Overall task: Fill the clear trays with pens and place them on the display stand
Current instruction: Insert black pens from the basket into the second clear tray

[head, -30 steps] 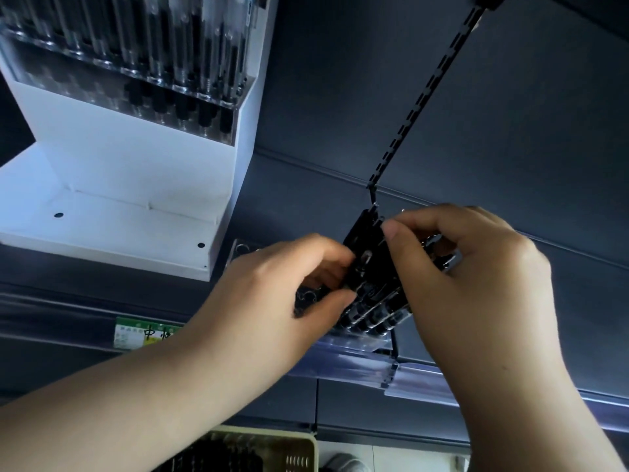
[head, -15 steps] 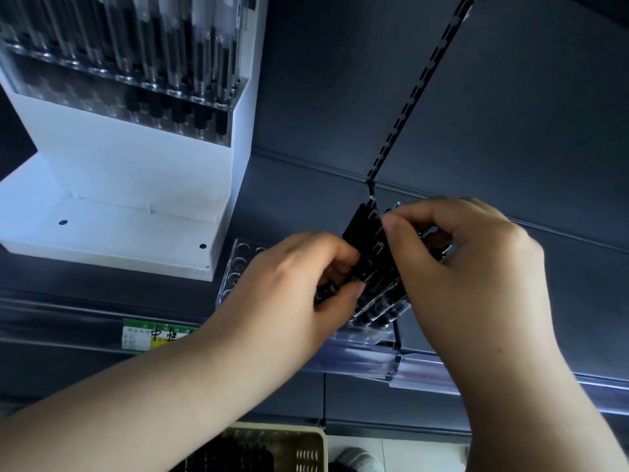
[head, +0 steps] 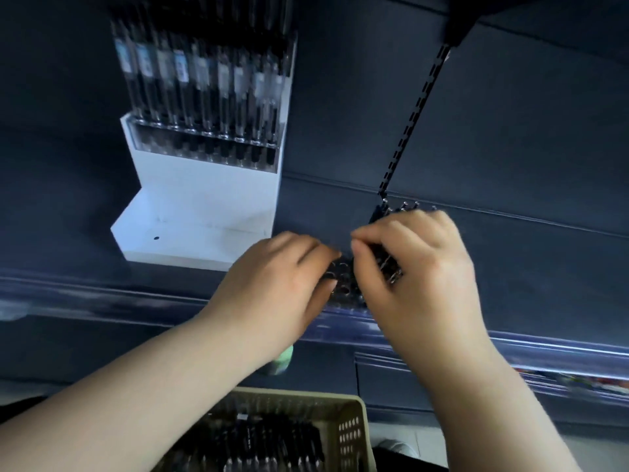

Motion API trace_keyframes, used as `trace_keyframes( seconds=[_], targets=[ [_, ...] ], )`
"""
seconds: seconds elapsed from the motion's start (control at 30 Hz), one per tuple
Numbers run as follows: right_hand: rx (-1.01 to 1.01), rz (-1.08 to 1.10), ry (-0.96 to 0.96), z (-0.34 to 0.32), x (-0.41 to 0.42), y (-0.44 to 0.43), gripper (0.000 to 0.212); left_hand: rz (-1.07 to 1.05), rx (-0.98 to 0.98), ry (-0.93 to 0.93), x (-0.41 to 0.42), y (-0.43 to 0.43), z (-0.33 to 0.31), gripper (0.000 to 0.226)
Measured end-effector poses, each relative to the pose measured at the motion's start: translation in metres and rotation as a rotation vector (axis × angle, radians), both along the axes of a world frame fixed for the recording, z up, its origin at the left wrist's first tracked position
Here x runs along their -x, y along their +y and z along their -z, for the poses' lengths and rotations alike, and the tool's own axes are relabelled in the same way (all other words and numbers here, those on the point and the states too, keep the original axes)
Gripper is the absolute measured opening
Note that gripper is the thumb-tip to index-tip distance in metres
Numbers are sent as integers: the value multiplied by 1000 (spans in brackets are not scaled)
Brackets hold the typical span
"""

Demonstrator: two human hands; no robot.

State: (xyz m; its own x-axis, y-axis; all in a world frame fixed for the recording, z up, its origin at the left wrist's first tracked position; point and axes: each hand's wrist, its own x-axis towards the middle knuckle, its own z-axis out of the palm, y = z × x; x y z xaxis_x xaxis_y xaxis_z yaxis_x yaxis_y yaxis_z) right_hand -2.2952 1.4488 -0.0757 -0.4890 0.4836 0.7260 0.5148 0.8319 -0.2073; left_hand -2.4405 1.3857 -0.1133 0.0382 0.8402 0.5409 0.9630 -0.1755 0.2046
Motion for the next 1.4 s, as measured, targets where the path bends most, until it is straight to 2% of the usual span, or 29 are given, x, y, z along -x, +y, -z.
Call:
trace_keyframes(
  seconds=[0.13,0.23,0.43,0.53,0.63,0.77,1.0,1.17,1.4],
  targets=[
    [14,-68,-86,22,0,-28,10,-63,52,62,12,-36,11,30],
    [87,-95,-139,43,-4,-45,8,-99,130,9,20,-61,33,32],
    [500,-12,-350,105,-10,-79,18,-195,322,-175,18,-104,91,31],
    [658,94,-483,141,-13,-96,23,-280,490,-256,12,-121,124,32],
    [824,157,-649,173,-16,-119,27,-357,705,-240,4,-139,158,33],
    [997,171,-776,199,-15,-142,29,-389,870,-270,-5,-154,190,36],
    [1101,227,-894,215,-14,-130,30,-448,1008,-353,-1,-145,206,39],
    [1205,250,-873,230,-5,-123,29,-530,1091,-500,-10,-133,221,31],
    [1202,264,-878,253,17,-122,28,-709,1050,-715,-17,-115,235,32]
  ],
)
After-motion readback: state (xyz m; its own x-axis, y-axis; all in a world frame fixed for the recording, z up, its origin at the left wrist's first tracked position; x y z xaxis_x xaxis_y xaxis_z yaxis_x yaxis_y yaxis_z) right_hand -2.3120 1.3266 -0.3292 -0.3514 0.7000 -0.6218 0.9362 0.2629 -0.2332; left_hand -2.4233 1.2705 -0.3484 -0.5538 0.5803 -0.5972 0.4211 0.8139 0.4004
